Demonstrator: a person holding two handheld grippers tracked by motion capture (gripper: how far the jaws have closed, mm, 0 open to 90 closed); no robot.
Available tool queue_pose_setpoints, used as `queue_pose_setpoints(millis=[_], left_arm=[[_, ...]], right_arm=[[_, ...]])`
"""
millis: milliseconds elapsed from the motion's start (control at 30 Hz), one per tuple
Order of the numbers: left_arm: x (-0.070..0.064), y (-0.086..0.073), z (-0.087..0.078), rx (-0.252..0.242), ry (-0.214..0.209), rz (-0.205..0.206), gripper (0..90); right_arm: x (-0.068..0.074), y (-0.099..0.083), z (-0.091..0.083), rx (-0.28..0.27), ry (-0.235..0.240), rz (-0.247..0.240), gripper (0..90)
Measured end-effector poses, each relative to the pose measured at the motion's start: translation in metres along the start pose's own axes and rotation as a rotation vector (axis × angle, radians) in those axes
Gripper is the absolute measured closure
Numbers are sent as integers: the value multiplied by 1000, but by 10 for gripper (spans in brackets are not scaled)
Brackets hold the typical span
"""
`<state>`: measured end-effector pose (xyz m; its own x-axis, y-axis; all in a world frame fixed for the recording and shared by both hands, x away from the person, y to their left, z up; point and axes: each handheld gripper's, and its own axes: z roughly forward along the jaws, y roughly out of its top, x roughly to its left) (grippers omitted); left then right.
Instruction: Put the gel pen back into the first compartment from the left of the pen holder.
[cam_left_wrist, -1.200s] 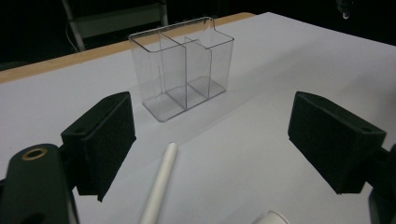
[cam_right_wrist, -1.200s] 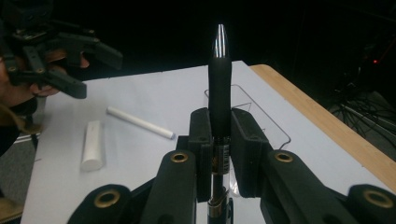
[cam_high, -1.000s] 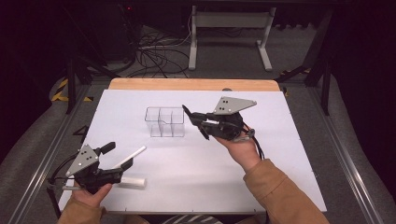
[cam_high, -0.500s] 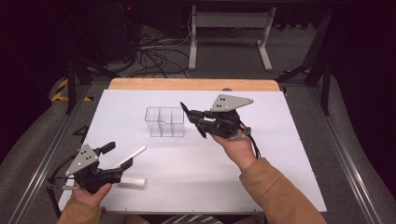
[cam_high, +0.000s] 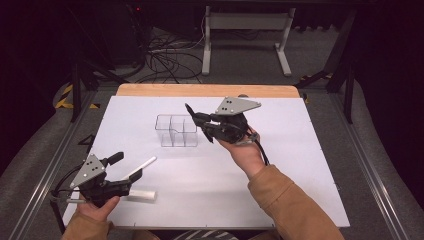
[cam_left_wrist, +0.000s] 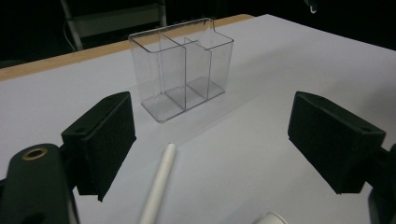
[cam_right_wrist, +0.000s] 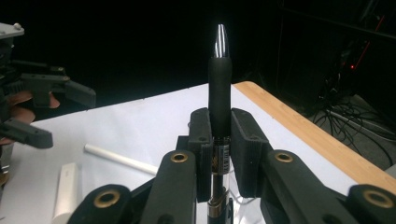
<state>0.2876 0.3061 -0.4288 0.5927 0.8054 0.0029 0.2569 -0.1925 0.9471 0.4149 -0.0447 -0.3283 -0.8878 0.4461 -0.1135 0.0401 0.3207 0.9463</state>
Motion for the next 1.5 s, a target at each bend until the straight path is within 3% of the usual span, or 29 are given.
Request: queue_pose_setpoints(millis=[200,733,1100,1500], left_arm=[[1,0,0,1,0,7,157],[3,-1,0,-10,-10,-9,158],[2,-2,0,-9,-16,-13,157],[3,-2,2,-7,-21,-12,158]], right_arm=[[-2,6,18,-23,17,16,799],[3,20,66,-71,22,5,799],[3,22,86,-127,22,-6,799],[2,21,108,-147,23,-15,799]])
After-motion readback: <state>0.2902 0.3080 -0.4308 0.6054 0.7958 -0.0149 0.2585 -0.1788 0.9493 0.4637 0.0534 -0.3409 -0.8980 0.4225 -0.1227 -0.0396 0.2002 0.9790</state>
